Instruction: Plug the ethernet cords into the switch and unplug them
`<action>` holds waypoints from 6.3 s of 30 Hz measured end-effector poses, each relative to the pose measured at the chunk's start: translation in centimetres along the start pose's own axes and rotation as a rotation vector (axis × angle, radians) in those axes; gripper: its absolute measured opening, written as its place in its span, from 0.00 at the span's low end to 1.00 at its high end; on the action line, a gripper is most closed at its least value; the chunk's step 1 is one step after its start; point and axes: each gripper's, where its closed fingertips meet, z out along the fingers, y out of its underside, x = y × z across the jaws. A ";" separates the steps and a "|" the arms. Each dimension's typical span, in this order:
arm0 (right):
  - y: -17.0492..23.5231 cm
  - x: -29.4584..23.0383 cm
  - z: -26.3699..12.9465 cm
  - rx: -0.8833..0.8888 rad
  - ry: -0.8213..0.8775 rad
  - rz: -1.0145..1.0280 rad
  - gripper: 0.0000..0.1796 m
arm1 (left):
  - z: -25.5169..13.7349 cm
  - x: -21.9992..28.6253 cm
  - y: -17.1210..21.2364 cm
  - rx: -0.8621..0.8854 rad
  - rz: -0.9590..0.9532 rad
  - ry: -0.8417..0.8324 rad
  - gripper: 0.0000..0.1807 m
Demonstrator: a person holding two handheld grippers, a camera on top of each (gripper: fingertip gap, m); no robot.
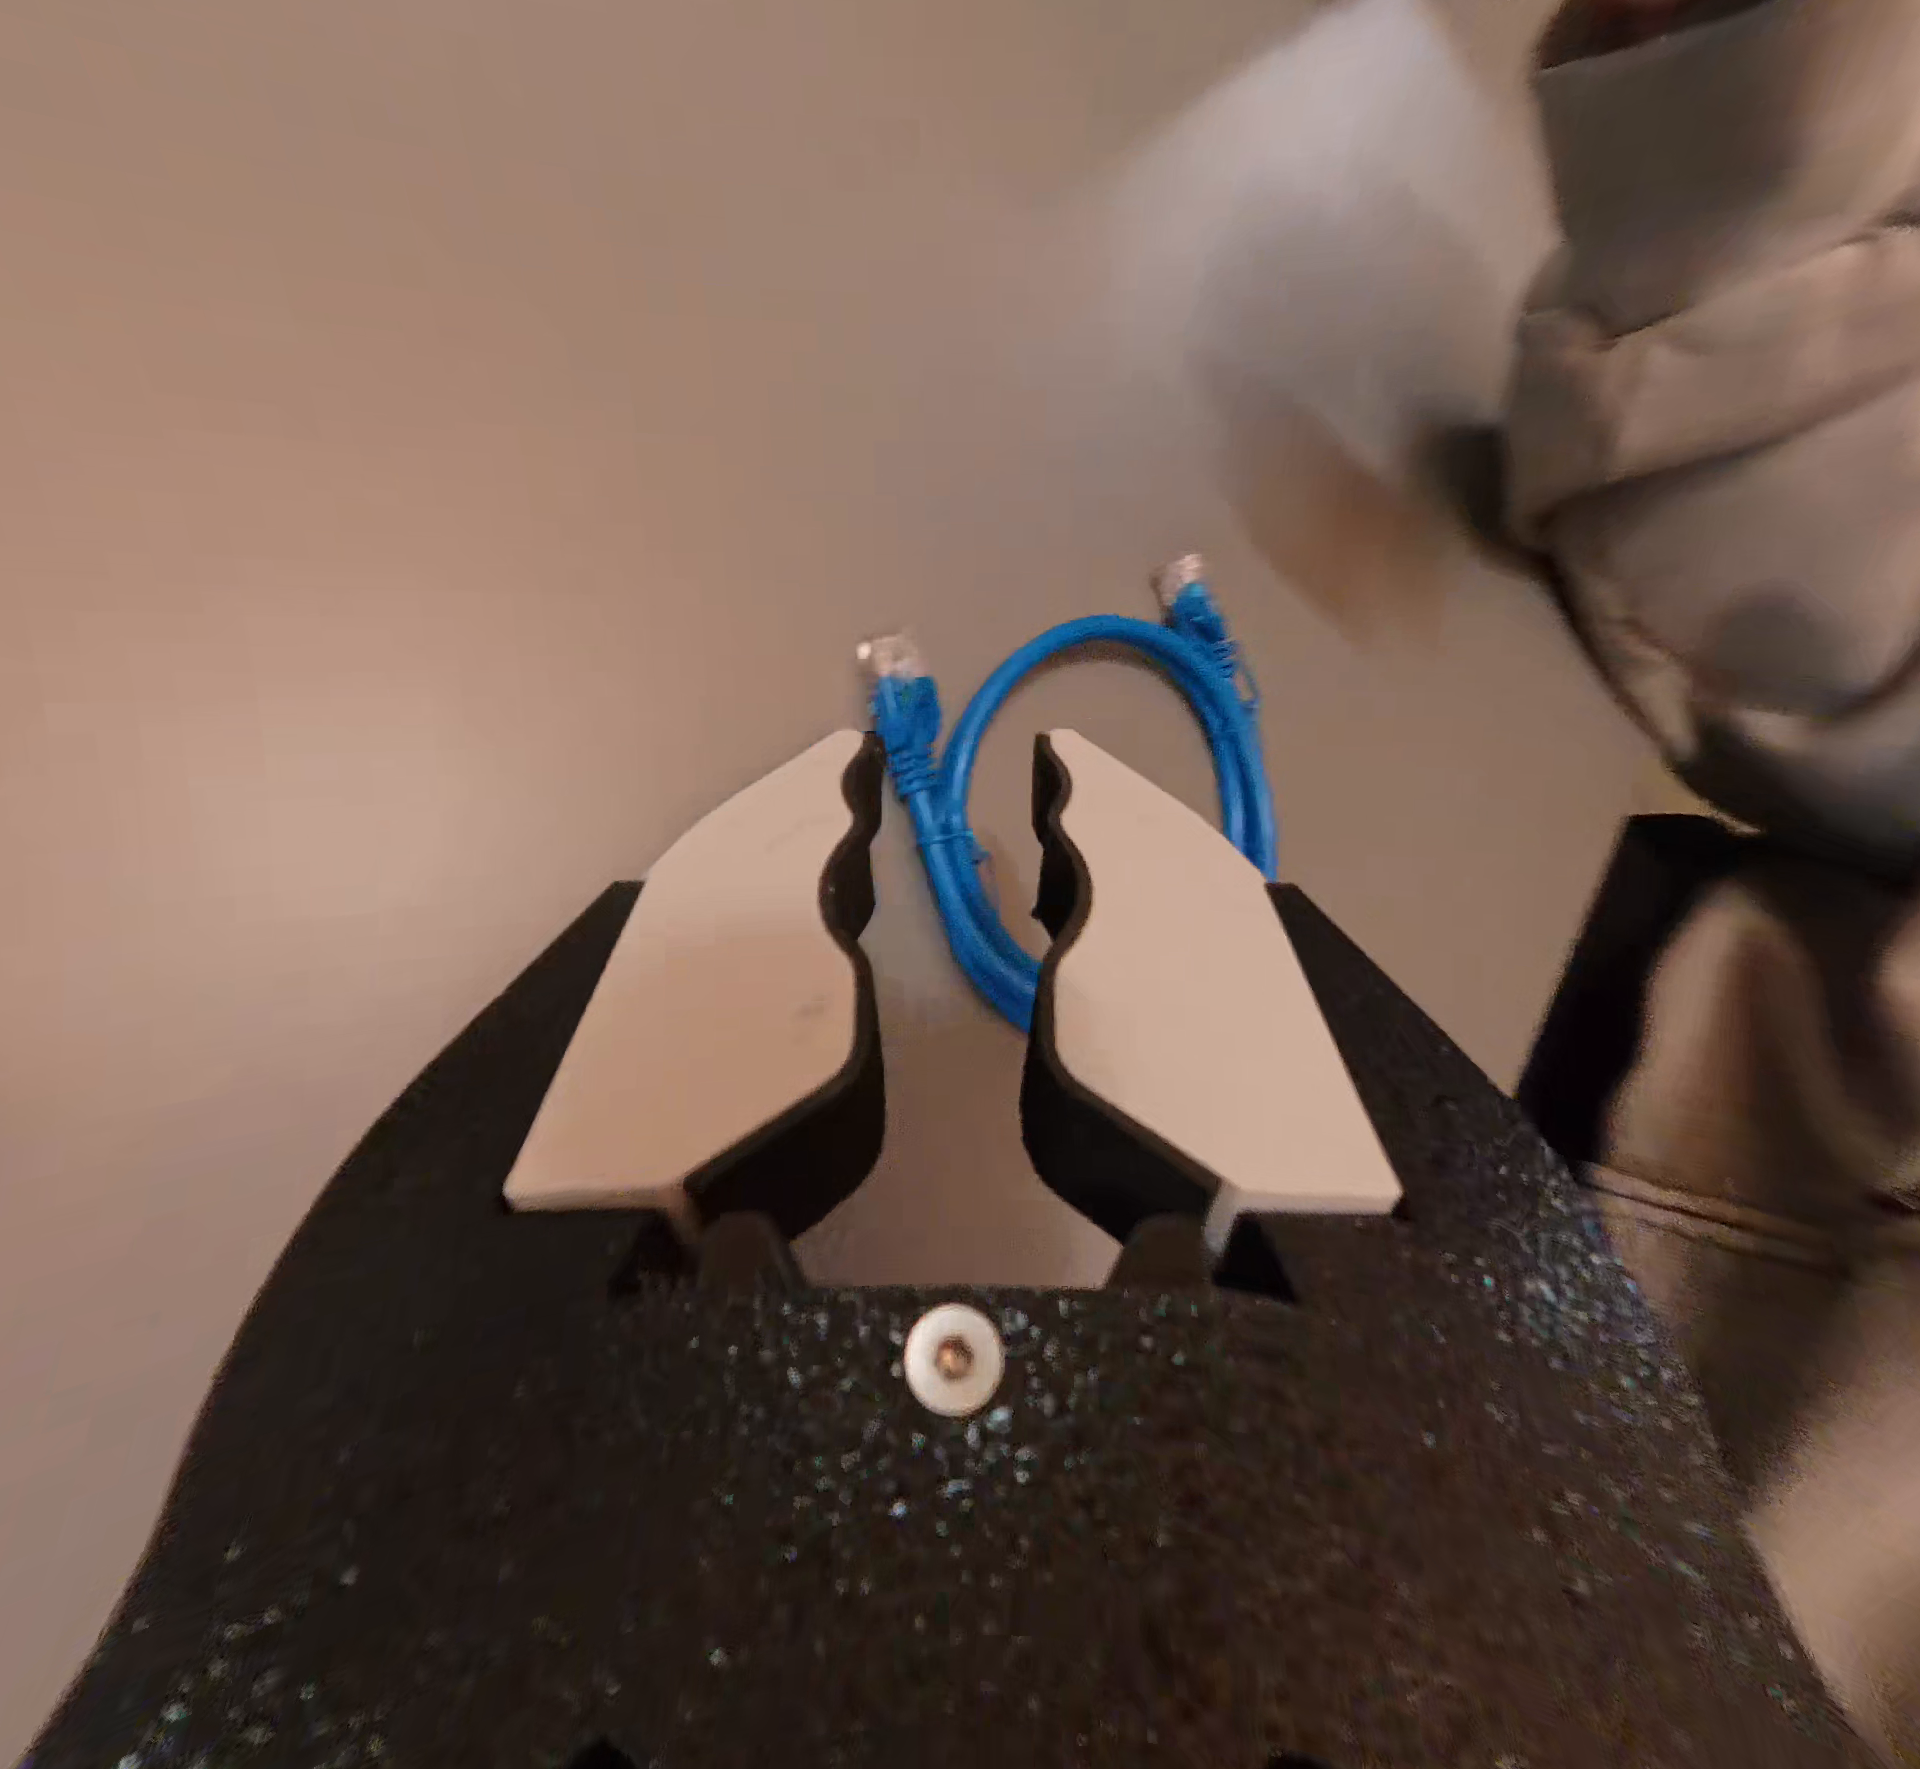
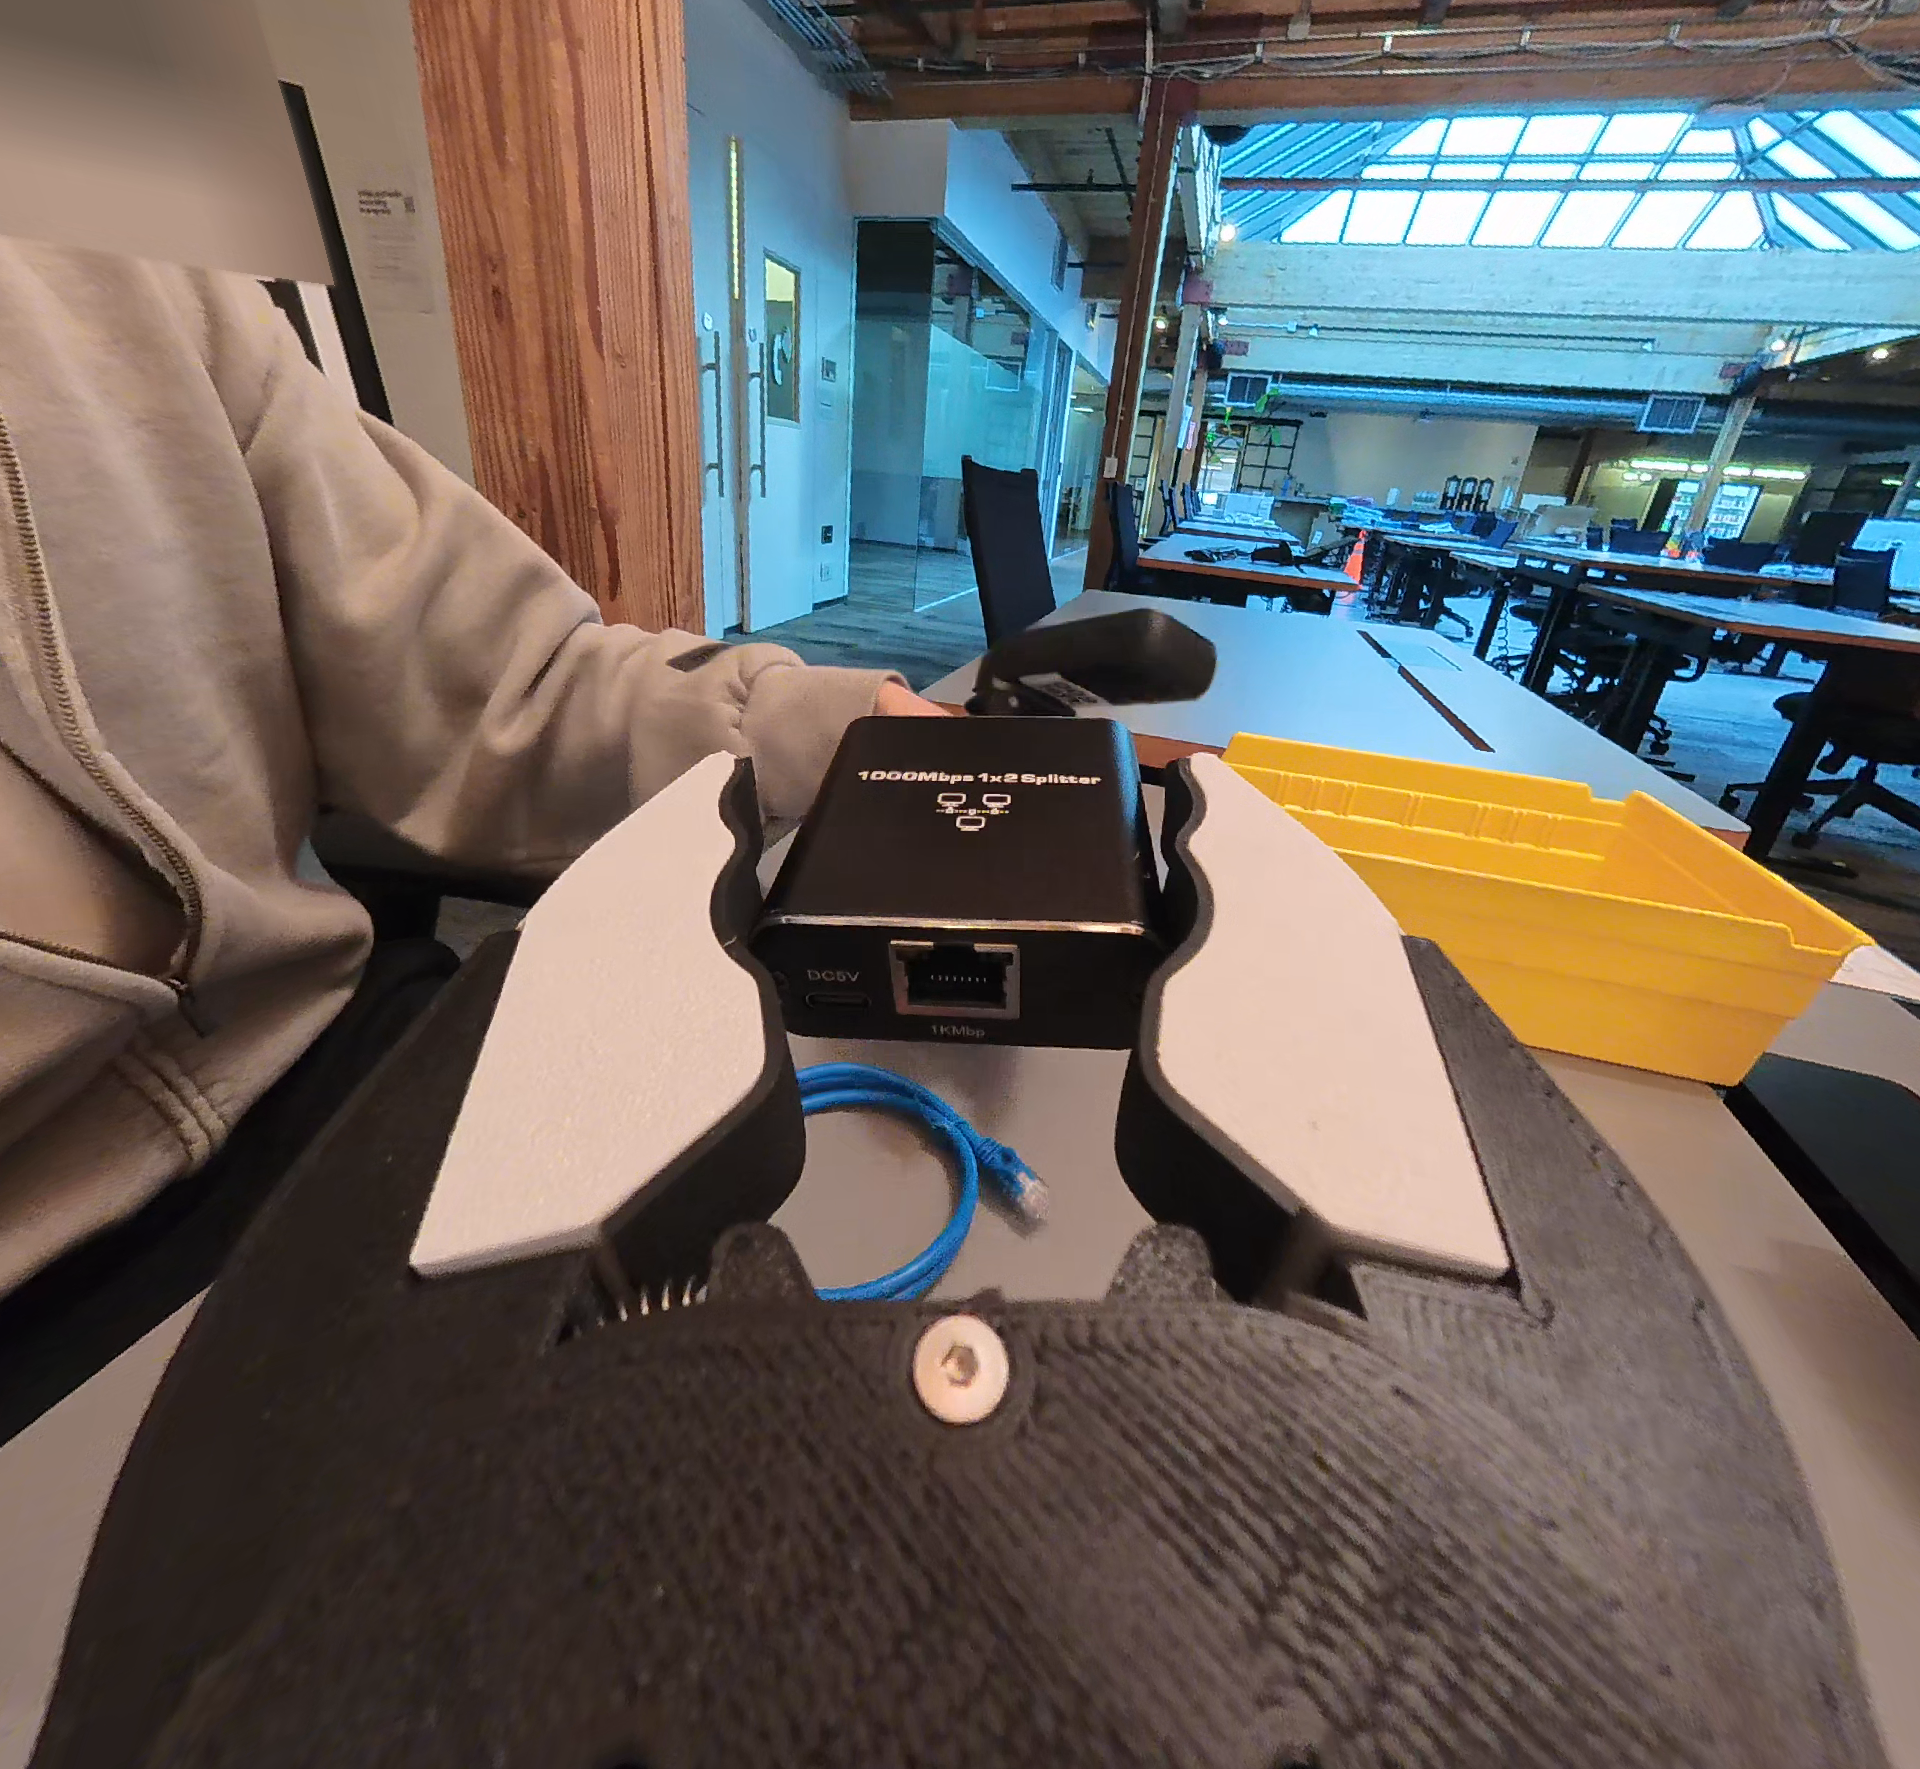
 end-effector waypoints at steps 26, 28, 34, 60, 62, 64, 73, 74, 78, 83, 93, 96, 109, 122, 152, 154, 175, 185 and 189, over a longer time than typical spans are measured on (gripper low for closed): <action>1.8 0.5 0.6 -0.084 0.031 -0.030 0.42 | 5.9 -0.7 2.8 -0.329 0.460 -0.297 0.06; 1.8 0.4 0.6 -0.083 0.027 -0.032 0.42 | 5.4 0.6 2.2 -0.284 0.454 -0.219 0.06; 1.9 0.1 0.9 -0.074 0.001 -0.035 0.42 | 0.7 6.0 -1.5 -0.226 0.537 -0.065 0.06; 3.7 -0.7 4.6 -0.216 -0.019 -0.042 0.42 | -6.0 8.8 -6.5 -0.464 0.688 -0.115 0.06; 3.7 -0.7 4.8 -0.206 -0.023 -0.041 0.42 | -6.1 8.7 -6.5 -0.477 0.694 -0.125 0.06; 3.7 -0.9 4.8 -0.215 -0.027 -0.043 0.42 | -5.9 8.5 -6.3 -0.499 0.698 -0.131 0.06; 3.3 -0.2 3.9 -0.201 0.012 -0.057 0.42 | -5.4 8.6 -7.5 -0.416 0.703 -0.137 0.06; 3.1 -0.2 3.9 -0.179 0.009 -0.051 0.42 | -5.3 8.6 -7.6 -0.408 0.706 -0.141 0.06; 2.7 0.1 3.6 -0.121 0.004 -0.013 0.42 | -5.5 8.7 -8.4 -0.334 0.710 -0.135 0.06; 2.3 0.2 3.6 -0.096 0.005 0.004 0.42 | -5.7 9.0 -8.7 -0.278 0.698 -0.114 0.06; 2.8 0.2 3.8 -0.110 -0.003 0.002 0.42 | -5.7 8.4 -7.9 -0.456 0.731 -0.179 0.06; 2.9 0.1 3.9 -0.121 -0.002 -0.006 0.42 | -5.8 8.5 -8.1 -0.470 0.727 -0.182 0.06; 2.3 -0.3 3.6 -0.102 -0.022 -0.016 0.42 | -6.0 9.6 -8.4 -0.422 0.733 -0.152 0.06; 1.6 -0.4 3.1 -0.023 -0.047 0.004 0.42 | -6.2 10.2 -9.0 -0.513 0.717 -0.255 0.06; 2.0 0.3 3.2 -0.042 -0.004 0.008 0.42 | -6.2 9.9 -10.0 -0.416 0.687 -0.270 0.06; 1.7 0.3 3.1 -0.024 -0.004 0.005 0.42 | -6.2 9.9 -10.0 -0.378 0.646 -0.221 0.06; 0.2 -0.5 2.3 0.060 -0.048 -0.026 0.42 | -5.8 11.5 -9.6 -0.363 0.534 -0.163 0.06; 0.9 -0.7 2.6 -0.033 -0.027 -0.079 0.42 | -5.4 11.2 -8.7 -0.394 0.450 -0.067 0.06; 1.8 -0.9 3.2 -0.138 -0.015 -0.128 0.42 | -5.0 10.9 -8.2 -0.444 0.451 -0.063 0.06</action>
